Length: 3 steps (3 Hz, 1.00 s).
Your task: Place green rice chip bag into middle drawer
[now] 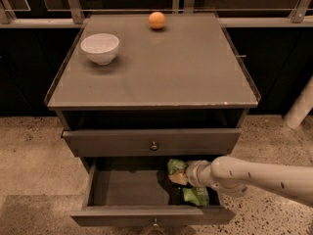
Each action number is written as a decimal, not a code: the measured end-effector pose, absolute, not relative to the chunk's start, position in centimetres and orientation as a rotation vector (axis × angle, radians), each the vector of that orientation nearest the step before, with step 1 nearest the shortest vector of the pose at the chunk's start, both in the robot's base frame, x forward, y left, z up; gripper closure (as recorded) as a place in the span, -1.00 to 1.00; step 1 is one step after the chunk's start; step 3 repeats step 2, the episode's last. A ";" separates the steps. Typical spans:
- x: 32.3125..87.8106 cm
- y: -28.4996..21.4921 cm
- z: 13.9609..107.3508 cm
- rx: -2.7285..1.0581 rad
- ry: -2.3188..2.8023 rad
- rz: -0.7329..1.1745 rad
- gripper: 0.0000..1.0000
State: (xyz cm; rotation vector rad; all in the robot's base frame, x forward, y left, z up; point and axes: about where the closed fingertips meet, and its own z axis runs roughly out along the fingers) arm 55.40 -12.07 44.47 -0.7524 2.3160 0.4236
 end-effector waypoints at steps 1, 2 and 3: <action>55.4 -12.1 44.5 -0.753 2.316 0.424 -1.00; 55.4 -12.1 44.5 -0.753 2.316 0.424 -1.00; 55.4 -12.1 44.5 -0.753 2.316 0.424 -1.00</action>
Offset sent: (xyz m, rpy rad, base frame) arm 0.0000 0.0000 0.0000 0.0000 0.0000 0.0000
